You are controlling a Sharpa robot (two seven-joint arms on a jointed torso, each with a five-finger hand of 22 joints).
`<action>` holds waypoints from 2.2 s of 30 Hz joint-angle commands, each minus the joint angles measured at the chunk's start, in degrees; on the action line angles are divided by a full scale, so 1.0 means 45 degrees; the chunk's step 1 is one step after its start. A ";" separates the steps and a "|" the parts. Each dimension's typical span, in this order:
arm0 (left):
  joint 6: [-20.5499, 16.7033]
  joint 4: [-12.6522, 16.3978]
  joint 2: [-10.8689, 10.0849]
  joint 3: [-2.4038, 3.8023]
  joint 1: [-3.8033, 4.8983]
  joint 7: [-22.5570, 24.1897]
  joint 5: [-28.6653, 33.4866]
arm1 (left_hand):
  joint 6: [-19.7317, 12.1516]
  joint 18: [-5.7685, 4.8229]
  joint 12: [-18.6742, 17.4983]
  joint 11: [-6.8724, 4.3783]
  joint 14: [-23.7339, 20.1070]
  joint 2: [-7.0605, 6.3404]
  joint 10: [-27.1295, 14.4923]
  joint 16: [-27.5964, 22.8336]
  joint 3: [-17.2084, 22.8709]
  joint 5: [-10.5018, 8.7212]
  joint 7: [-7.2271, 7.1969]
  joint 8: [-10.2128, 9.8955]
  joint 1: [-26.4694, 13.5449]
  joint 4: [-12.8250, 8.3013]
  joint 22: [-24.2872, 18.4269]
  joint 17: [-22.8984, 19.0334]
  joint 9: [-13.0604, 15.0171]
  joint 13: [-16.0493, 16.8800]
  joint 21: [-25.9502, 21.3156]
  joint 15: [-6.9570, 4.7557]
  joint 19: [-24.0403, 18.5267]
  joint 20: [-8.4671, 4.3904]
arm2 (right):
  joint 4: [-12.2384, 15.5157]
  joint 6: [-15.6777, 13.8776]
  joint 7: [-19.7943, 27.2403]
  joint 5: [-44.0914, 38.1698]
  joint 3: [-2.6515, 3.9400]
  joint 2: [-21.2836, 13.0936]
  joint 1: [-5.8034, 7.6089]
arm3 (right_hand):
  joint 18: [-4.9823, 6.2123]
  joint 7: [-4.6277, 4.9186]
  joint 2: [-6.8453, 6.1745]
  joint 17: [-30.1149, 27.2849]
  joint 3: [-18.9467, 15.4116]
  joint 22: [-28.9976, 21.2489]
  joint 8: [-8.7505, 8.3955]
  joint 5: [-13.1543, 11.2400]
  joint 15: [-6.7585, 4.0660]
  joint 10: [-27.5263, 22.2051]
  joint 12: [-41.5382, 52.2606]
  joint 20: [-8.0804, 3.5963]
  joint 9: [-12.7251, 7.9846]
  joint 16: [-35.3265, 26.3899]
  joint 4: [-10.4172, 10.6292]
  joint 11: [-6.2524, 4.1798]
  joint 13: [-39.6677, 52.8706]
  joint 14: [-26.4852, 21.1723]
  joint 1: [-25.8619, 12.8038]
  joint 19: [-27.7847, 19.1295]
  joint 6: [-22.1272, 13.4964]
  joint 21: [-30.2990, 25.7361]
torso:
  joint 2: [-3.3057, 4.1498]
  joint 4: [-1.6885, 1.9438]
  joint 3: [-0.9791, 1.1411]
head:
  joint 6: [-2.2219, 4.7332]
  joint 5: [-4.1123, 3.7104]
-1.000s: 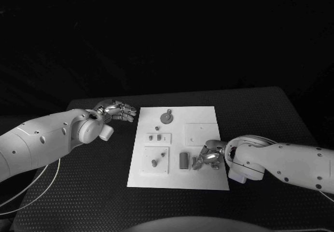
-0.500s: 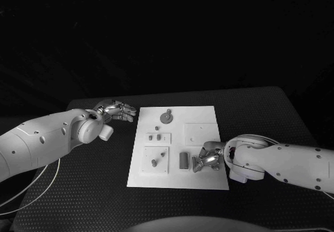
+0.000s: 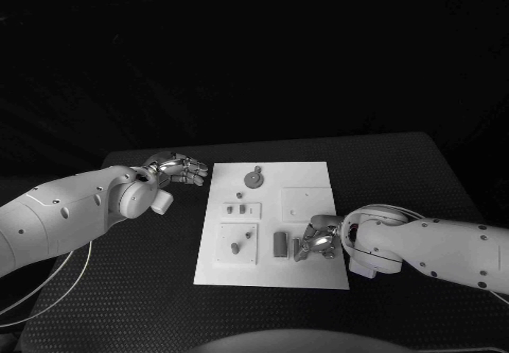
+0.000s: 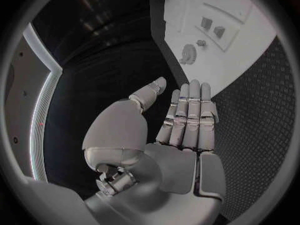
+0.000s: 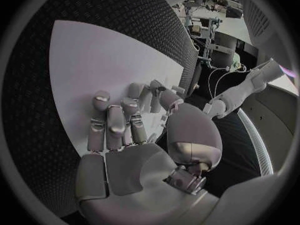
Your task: Assemble the parts on the task board
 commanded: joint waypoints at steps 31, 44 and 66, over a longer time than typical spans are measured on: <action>0.0154 0.0032 0.0020 0.0002 0.0010 0.0039 0.0043 | -0.0054 -0.0035 0.0033 0.0019 0.0018 0.0039 -0.0008 -0.0105 0.0026 0.0082 -0.0051 0.0087 -0.0116 0.0038 0.0028 0.0046 -0.0014 -0.0012 0.0055 0.0107 -0.0113 0.0021 | -0.0290 0.0205 -0.0618 -0.0289 -0.0028 0.0065 -0.0037 | 0.0080 -0.0101 0.0874 0.0182 -0.0208 0.0228 0.0207 -0.0039 -0.0020 0.0152 0.0093 -0.0022 0.0009 0.0054 -0.0941 -0.0056 -0.0045 0.0227 0.1428 -0.0031 0.0117 0.0144 | 0.0005 -0.0002 0.0006 | 0.0010 -0.0003; 0.0130 0.0009 0.0044 0.0001 0.0010 0.0068 0.0038 | -0.0052 -0.0035 0.0033 0.0017 0.0020 0.0041 -0.0004 -0.0114 0.0026 0.0082 -0.0052 0.0089 -0.0117 0.0036 0.0032 0.0060 -0.0015 -0.0012 0.0056 0.0108 -0.0114 0.0022 | -0.0150 0.0538 -0.0159 0.0155 -0.0018 -0.0258 0.0033 | 0.0080 -0.0049 0.0250 -0.0195 -0.0262 0.0197 0.0141 -0.0021 0.0007 0.0065 0.0028 -0.0004 -0.0056 -0.0012 -0.0944 -0.0008 -0.0068 -0.0065 0.1535 -0.0116 0.0000 0.0075 | -0.0004 -0.0012 0.0009 | 0.0123 -0.0066; -0.0057 -0.0425 0.0409 0.0015 0.0079 0.0610 0.0347 | -0.0036 -0.0039 0.0054 -0.0004 0.0021 0.0005 0.0052 -0.0159 -0.0052 -0.0005 -0.0057 0.0100 -0.0227 0.0066 0.0044 0.0114 -0.0014 -0.0002 0.0053 0.0110 -0.0125 0.0027 | -0.6316 -0.1576 0.7798 0.6016 0.0677 0.1468 0.1345 | -0.0010 0.0660 -0.0160 -0.1577 0.0028 -0.0123 -0.0470 -0.0025 0.0600 -0.1529 -0.1131 0.0810 -0.0287 -0.1580 -0.0920 0.0698 -0.0881 -0.2099 0.1889 -0.1746 -0.1748 -0.1226 | -0.0374 -0.0224 -0.0058 | 0.1792 -0.0225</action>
